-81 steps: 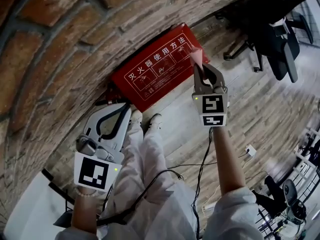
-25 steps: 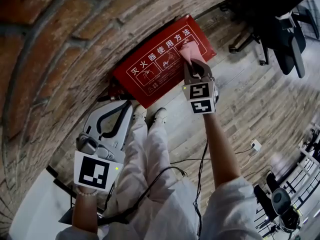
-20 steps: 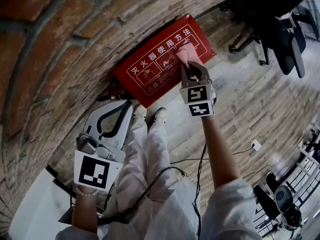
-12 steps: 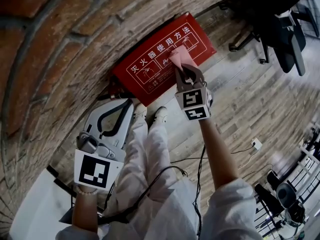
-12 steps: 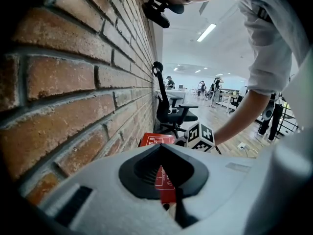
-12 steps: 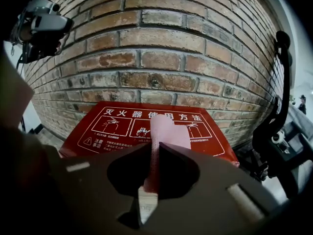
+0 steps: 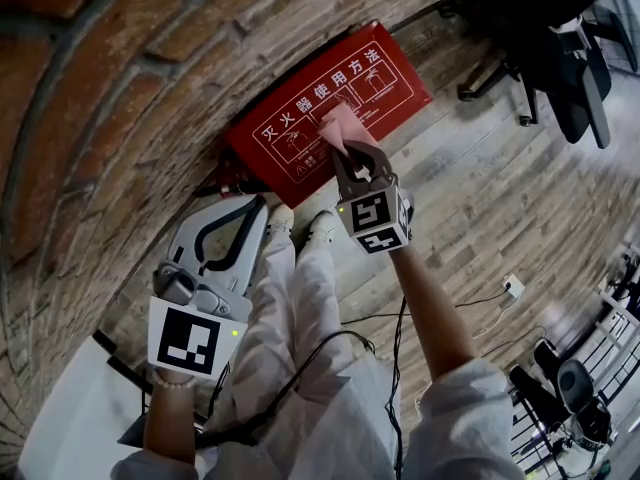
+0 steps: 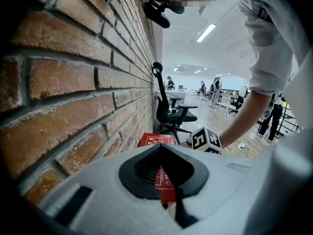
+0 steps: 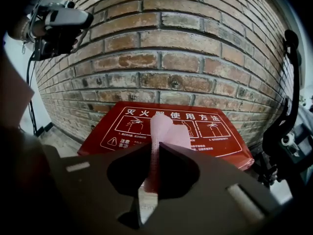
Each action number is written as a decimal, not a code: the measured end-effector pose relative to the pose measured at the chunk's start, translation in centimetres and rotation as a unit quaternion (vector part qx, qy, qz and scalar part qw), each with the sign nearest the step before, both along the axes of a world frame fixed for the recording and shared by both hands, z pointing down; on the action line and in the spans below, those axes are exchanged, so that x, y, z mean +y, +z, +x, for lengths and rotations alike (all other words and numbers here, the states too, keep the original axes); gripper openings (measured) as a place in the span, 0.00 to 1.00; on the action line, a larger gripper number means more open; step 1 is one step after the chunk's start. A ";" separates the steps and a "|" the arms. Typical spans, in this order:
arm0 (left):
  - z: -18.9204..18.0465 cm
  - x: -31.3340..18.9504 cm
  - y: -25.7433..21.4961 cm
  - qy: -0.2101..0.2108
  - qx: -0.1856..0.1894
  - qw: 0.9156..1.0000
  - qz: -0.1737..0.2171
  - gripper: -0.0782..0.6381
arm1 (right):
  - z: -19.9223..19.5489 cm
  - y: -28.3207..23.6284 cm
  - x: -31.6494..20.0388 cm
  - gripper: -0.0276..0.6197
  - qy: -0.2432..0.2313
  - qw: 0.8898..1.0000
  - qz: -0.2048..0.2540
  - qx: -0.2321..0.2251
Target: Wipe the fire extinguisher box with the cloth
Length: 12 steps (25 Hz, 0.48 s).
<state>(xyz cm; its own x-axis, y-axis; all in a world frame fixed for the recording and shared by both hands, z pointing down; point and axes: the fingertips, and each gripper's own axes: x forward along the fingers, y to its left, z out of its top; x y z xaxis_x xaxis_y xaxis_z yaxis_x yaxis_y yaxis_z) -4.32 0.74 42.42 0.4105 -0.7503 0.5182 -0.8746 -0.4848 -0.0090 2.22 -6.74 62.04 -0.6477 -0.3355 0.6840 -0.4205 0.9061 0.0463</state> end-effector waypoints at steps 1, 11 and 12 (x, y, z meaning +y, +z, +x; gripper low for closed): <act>0.0 0.1 0.0 0.000 0.001 1.000 0.000 0.11 | -0.2 0.0 0.4 0.09 -0.003 1.000 -0.002 -0.002; -0.1 0.7 0.2 0.000 0.000 1.000 0.001 0.11 | -2.8 -0.4 4.2 0.09 -0.044 0.999 -0.014 -0.023; -0.1 0.8 0.2 0.000 0.000 1.000 0.000 0.11 | -3.1 -0.4 4.6 0.09 -0.049 0.998 -0.015 -0.025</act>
<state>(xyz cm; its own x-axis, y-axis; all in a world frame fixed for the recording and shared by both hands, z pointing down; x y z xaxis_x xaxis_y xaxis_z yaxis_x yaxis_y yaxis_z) -4.42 1.52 42.61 0.4097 -0.7507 0.5183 -0.8748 -0.4843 -0.0099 -0.85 -2.09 61.63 -0.7105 -0.2474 0.6588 -0.3300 0.9440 -0.0014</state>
